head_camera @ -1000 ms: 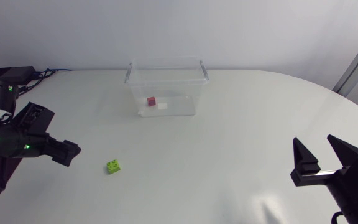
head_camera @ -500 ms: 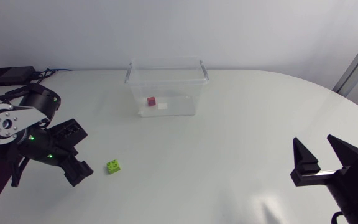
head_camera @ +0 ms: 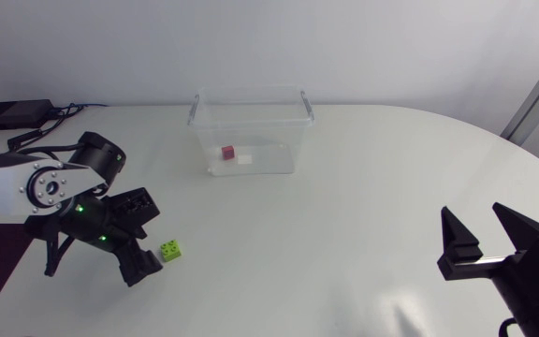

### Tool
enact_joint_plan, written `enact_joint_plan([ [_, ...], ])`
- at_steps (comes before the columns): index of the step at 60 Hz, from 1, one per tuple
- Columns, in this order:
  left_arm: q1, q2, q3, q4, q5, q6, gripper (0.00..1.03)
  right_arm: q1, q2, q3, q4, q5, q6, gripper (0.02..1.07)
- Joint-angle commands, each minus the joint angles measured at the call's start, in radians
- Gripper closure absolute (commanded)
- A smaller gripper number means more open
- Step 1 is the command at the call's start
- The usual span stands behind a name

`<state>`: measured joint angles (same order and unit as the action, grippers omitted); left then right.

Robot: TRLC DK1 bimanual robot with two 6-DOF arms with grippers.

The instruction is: Place the duplo bricks in the container

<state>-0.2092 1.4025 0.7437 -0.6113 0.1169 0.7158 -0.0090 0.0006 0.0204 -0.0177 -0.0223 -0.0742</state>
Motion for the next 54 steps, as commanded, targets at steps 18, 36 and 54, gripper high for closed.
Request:
enact_joint_plan([
  [18,-0.009,0.227,0.114,0.015,0.012,0.030,0.04,-0.006,-0.007,-0.020,0.009,0.001,0.022,0.06],
  [36,-0.007,0.325,0.151,0.061,0.010,0.031,0.05,-0.006,-0.007,-0.020,0.007,0.001,0.022,0.06],
  [54,0.005,0.408,0.160,0.076,0.010,0.022,0.62,-0.006,-0.007,-0.020,0.009,-0.001,0.022,0.06],
])
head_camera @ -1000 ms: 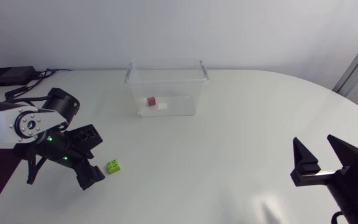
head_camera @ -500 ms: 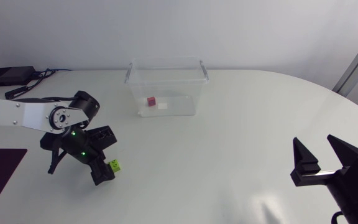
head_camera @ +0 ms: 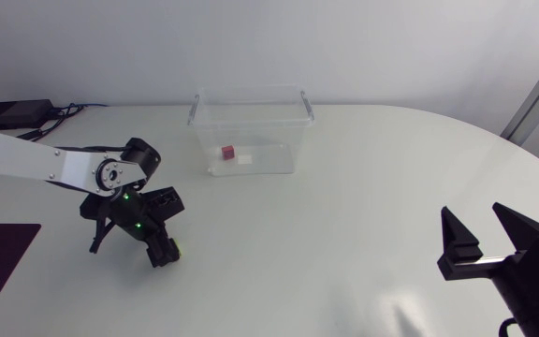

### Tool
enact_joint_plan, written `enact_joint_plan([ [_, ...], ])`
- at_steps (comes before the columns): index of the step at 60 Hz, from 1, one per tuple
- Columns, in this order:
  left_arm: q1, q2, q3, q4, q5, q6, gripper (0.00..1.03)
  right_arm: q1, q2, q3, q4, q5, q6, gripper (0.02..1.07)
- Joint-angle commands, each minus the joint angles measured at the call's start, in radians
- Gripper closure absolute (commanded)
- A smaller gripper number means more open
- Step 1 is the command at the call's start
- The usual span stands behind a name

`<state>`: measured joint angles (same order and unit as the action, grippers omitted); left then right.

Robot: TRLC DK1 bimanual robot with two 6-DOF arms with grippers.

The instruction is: Place the duplo bricks in the container

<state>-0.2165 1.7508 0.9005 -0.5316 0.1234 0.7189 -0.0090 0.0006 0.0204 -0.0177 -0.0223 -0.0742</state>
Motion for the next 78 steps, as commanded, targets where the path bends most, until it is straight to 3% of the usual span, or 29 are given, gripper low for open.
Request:
enact_joint_plan([
  [1,0.017,0.061,0.005,-0.005,0.005,0.020,0.65,-0.006,-0.007,-0.020,0.007,0.001,0.022,0.06],
  [8,0.026,0.056,0.006,-0.038,0.005,0.025,0.75,-0.006,-0.007,-0.020,0.007,0.001,0.022,0.06],
  [28,-0.014,-0.142,0.002,-0.079,0.010,0.001,0.76,-0.006,-0.007,-0.020,0.007,0.001,0.022,0.06],
  [40,-0.072,-0.257,0.135,-0.091,0.012,-0.105,0.75,-0.006,-0.007,-0.020,0.009,0.001,0.022,0.06],
  [54,-0.101,-0.212,0.327,-0.091,0.012,-0.159,0.75,-0.006,-0.007,-0.020,0.007,0.001,0.022,0.06],
  [68,-0.070,-0.099,0.511,-0.028,0.010,-0.289,0.74,-0.006,-0.007,-0.020,0.007,-0.001,0.022,0.06],
  [78,-0.086,-0.093,0.531,-0.024,0.010,-0.319,0.74,-0.006,-0.007,-0.020,0.009,0.001,0.022,0.06],
])
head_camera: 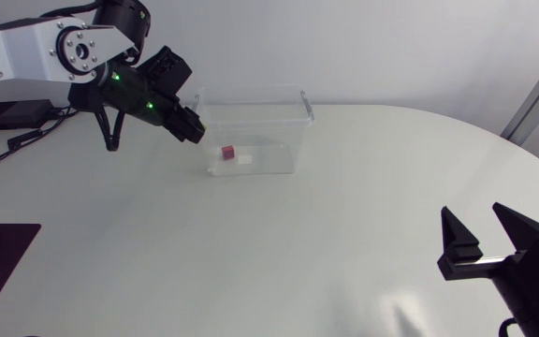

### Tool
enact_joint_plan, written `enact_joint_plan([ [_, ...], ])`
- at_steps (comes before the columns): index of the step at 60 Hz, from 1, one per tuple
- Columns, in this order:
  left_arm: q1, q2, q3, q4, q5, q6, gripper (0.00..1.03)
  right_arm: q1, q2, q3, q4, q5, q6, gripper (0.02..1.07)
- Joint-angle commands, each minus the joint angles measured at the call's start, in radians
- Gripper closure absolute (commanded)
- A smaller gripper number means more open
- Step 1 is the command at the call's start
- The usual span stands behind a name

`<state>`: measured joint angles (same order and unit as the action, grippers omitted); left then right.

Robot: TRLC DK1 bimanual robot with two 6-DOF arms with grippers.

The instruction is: Place the duplo bricks in the container

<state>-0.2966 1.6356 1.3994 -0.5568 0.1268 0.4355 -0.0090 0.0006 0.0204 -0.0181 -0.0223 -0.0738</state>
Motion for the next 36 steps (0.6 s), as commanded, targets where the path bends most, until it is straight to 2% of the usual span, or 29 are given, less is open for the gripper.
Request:
enact_joint_plan([
  [1,-0.007,0.027,0.035,0.011,0.007,-0.035,0.74,-0.006,-0.007,-0.020,0.009,-0.001,0.022,0.06],
  [6,-0.001,0.072,0.095,0.021,0.002,-0.032,0.74,-0.006,-0.007,-0.020,0.009,0.001,0.022,0.06],
  [11,0.008,0.176,0.270,0.006,-0.007,-0.035,0.73,-0.006,-0.007,-0.020,0.007,0.001,0.022,0.06],
  [13,0.010,0.211,0.323,0.006,-0.013,-0.037,0.69,-0.006,-0.007,-0.020,0.009,0.001,0.022,0.06],
  [14,0.011,0.233,0.351,0.006,-0.027,-0.038,0.63,-0.006,-0.007,-0.020,0.009,0.001,0.022,0.06],
  [16,0.008,0.265,0.388,-0.002,-0.050,-0.034,0.37,-0.006,-0.007,-0.020,0.007,0.001,0.022,0.06],
  [18,0.005,0.287,0.408,-0.005,-0.064,-0.021,0.00,-0.006,-0.007,-0.020,0.009,0.001,0.022,0.06],
  [20,0.007,0.294,0.406,0.000,-0.069,-0.009,0.03,-0.006,-0.007,-0.020,0.009,0.001,0.022,0.06],
  [36,0.056,0.208,0.320,0.008,-0.069,-0.029,0.03,-0.006,-0.007,-0.020,0.009,0.001,0.022,0.06],
])
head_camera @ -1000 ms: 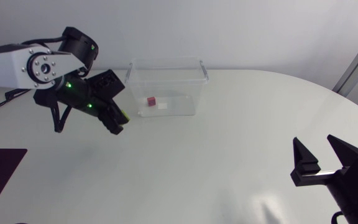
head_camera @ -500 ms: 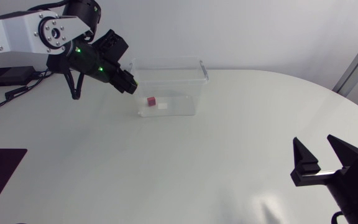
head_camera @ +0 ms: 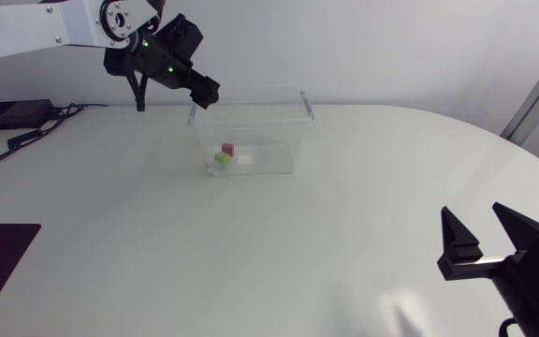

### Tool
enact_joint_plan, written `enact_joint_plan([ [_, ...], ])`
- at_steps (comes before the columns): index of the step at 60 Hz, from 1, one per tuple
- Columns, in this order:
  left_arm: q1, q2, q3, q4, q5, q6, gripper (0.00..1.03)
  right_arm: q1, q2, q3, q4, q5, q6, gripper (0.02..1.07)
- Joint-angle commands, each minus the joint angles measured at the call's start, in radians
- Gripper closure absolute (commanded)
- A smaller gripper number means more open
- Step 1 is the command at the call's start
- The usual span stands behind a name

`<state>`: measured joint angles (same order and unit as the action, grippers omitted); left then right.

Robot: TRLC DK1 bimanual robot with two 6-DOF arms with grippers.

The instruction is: Place the duplo bricks in the container

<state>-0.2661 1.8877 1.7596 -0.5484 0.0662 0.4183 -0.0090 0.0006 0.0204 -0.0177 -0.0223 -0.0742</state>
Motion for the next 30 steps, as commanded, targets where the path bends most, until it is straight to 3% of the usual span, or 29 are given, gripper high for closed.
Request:
enact_joint_plan([
  [1,0.028,-0.055,-0.048,-0.001,-0.008,-0.012,0.03,-0.006,-0.007,-0.020,0.009,-0.001,0.022,0.06],
  [19,0.039,-0.211,-0.190,0.005,-0.005,-0.065,0.03,-0.006,-0.007,-0.020,0.009,0.001,0.022,0.06],
  [30,0.042,-0.420,-0.420,0.143,-0.005,-0.119,0.03,-0.006,-0.007,-0.020,0.009,-0.001,0.022,0.06],
])
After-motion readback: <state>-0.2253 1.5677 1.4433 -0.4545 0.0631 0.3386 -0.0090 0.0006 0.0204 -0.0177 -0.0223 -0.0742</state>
